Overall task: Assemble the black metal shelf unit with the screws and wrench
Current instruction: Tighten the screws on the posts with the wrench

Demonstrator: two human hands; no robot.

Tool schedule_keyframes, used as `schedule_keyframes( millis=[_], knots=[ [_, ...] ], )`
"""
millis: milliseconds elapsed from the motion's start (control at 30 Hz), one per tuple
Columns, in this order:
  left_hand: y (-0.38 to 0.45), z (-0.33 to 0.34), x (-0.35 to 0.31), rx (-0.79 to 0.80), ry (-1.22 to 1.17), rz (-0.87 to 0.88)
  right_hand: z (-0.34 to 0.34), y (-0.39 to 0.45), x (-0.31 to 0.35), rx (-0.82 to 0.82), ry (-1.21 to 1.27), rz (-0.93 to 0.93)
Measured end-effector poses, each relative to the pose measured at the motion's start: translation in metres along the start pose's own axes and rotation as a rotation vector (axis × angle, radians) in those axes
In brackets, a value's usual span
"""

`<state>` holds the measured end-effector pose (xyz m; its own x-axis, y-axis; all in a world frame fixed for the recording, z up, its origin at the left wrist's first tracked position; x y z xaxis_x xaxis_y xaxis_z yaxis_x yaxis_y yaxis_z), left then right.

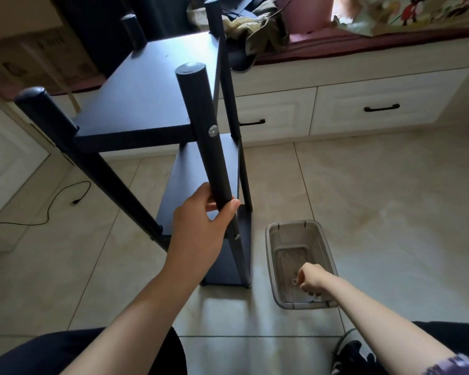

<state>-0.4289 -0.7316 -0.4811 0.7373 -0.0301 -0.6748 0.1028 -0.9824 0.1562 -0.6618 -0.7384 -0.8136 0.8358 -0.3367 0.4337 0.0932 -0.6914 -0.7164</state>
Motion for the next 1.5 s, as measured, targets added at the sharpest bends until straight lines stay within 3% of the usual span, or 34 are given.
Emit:
schedule_keyframes(
  millis=[333,500,833,1200,1500],
  knots=[
    [-0.003,-0.001,-0.005,-0.031,0.004,0.009,0.035,0.043,-0.014,0.158,-0.418,-0.118],
    [-0.003,-0.001,-0.007,-0.036,-0.037,0.022,0.042,0.055,-0.016,0.142,-0.546,-0.174],
    [-0.001,-0.003,-0.013,-0.058,-0.035,0.041,0.032,0.07,-0.009,0.038,-0.541,-0.222],
    [0.0,-0.001,-0.011,-0.046,-0.043,0.052,0.039,0.065,-0.006,0.09,-0.57,-0.26],
    [0.002,0.002,-0.008,-0.021,-0.036,0.052,-0.029,0.043,0.053,-0.003,-0.388,-0.309]
  ],
)
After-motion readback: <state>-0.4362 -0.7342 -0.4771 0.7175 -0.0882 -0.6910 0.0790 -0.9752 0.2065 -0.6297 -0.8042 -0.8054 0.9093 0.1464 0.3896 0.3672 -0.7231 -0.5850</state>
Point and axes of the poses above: each hand's wrist, its own y-axis towards the middle knuckle, its own z-axis out of the palm, x = y × z, the point moved 9 cm from there along y, towards the middle knuckle, and after that the axes turned 12 degrees about y, right-handed, at the moved point
